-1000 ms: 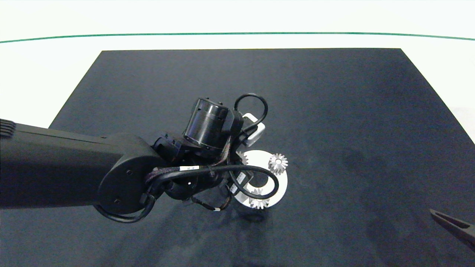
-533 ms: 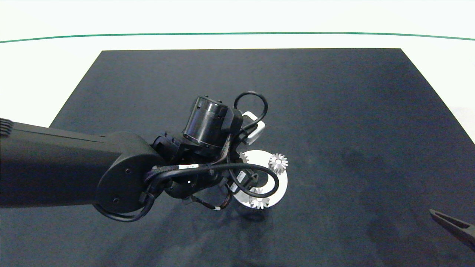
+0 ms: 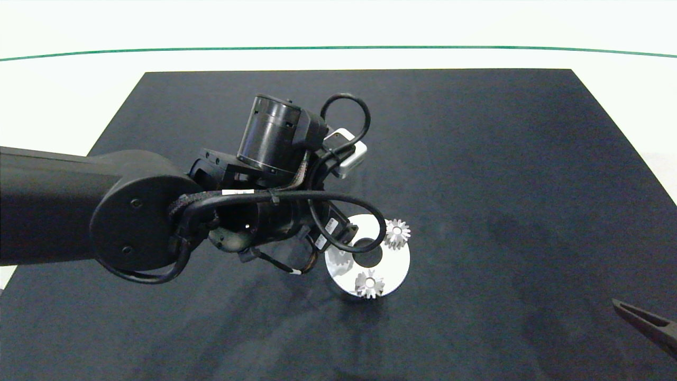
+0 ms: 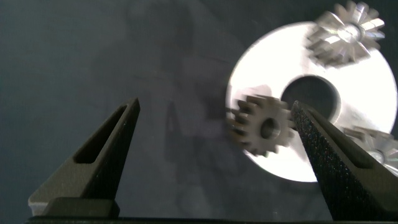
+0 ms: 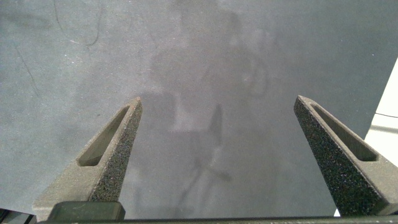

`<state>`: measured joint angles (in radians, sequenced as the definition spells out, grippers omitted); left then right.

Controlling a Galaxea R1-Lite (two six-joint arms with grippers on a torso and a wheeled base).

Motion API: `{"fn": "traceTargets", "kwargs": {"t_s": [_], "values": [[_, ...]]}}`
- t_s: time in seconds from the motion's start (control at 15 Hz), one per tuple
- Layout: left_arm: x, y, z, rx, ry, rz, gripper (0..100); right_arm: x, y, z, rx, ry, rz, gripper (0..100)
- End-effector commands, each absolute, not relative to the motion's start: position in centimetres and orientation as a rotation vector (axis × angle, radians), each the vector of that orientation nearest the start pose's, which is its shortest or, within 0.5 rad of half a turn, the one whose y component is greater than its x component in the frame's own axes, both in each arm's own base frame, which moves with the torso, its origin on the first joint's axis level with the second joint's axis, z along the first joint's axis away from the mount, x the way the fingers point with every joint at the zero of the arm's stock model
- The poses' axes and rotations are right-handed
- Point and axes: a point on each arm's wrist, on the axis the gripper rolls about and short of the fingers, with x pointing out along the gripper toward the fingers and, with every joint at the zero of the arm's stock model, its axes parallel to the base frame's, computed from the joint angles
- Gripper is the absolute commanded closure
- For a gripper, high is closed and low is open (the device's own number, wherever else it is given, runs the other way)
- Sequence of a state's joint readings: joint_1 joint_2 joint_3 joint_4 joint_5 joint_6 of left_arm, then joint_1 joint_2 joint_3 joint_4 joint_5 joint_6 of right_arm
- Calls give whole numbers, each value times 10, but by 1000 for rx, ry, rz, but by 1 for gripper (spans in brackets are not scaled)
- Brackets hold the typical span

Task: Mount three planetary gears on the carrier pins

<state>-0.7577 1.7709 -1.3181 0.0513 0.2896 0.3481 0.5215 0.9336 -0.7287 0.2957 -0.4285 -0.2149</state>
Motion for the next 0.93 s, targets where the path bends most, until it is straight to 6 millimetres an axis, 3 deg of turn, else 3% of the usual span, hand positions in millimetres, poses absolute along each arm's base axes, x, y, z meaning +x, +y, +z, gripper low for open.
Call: {"fn": "traceTargets", "kwargs": {"t_s": [0.07, 0.93], "values": [[253, -221, 242, 593, 343, -521, 0, 87, 39, 231, -442, 435, 135, 0], [264, -206, 238, 611, 358, -526, 0, 85, 38, 232, -438, 424, 135, 0]]}}
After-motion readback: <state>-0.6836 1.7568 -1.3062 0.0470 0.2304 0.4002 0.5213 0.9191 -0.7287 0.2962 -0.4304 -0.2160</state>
